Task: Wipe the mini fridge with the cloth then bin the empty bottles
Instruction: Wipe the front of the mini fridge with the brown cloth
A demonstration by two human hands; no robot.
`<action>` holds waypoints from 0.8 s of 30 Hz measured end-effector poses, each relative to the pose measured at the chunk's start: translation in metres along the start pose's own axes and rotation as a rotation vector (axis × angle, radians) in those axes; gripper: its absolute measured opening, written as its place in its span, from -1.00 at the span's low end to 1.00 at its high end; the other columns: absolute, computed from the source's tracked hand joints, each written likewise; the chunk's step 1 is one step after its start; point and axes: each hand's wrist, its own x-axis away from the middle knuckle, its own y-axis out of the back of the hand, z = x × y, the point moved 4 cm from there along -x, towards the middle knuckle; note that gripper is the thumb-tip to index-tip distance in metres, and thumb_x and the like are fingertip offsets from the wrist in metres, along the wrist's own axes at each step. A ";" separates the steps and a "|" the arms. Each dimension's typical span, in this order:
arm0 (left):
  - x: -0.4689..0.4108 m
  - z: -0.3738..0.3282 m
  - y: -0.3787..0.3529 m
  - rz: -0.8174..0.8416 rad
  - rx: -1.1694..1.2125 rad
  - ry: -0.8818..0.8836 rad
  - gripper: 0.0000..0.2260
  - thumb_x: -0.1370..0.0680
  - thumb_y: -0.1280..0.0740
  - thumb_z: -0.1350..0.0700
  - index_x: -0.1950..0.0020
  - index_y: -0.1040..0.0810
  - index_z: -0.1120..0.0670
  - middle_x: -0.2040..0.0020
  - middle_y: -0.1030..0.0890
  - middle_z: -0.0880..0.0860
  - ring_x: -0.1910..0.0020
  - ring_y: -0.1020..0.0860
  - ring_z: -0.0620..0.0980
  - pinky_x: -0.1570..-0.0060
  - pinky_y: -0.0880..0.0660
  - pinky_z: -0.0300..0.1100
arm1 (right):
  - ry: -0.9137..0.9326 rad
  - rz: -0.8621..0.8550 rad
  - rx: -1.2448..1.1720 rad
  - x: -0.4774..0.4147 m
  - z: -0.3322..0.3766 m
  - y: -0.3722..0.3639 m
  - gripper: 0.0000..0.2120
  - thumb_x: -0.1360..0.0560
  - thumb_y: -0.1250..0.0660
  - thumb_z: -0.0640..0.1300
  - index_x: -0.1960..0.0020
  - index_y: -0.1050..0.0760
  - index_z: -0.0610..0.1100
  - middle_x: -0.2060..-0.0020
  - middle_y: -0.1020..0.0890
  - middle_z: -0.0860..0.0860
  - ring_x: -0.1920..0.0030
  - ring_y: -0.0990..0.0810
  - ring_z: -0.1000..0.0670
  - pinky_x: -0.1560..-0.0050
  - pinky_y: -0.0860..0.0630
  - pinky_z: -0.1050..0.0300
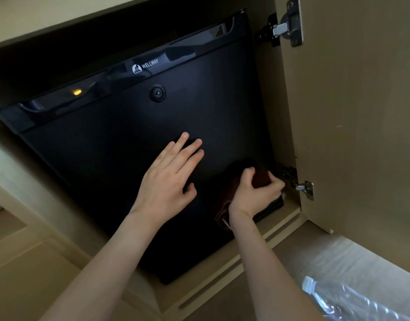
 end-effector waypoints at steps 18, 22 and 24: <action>0.021 0.018 0.018 0.014 -0.114 -0.072 -0.38 -0.44 -0.50 0.07 -0.48 -0.42 0.12 -0.52 -0.38 0.06 -0.57 -0.20 0.07 -0.58 -0.01 -0.04 | -0.388 -0.170 0.119 0.030 -0.050 0.030 -0.55 -0.51 -0.42 -0.02 -0.28 -0.33 -0.13 -0.22 -0.39 -0.17 -0.09 -0.48 -0.13 0.00 -0.46 0.07; 0.028 0.033 0.035 0.007 -0.185 -0.099 -0.38 -0.45 -0.49 0.04 -0.48 -0.42 0.11 -0.52 -0.39 0.07 -0.56 -0.24 0.08 -0.56 -0.06 0.03 | -0.196 -0.125 0.047 0.052 -0.021 0.006 -0.62 -0.47 -0.44 -0.02 -0.19 -0.37 -0.07 -0.08 -0.38 -0.01 0.02 -0.48 -0.07 -0.02 -0.47 0.07; 0.030 0.043 0.044 0.003 -0.182 -0.084 -0.37 -0.44 -0.50 0.04 -0.48 -0.42 0.11 -0.52 -0.38 0.08 -0.56 -0.23 0.08 -0.56 -0.06 0.01 | -0.063 -0.055 -0.012 0.079 0.004 -0.016 -0.65 -0.41 -0.42 0.07 -0.11 -0.37 0.05 0.01 -0.37 0.12 0.11 -0.48 0.10 0.04 -0.47 0.25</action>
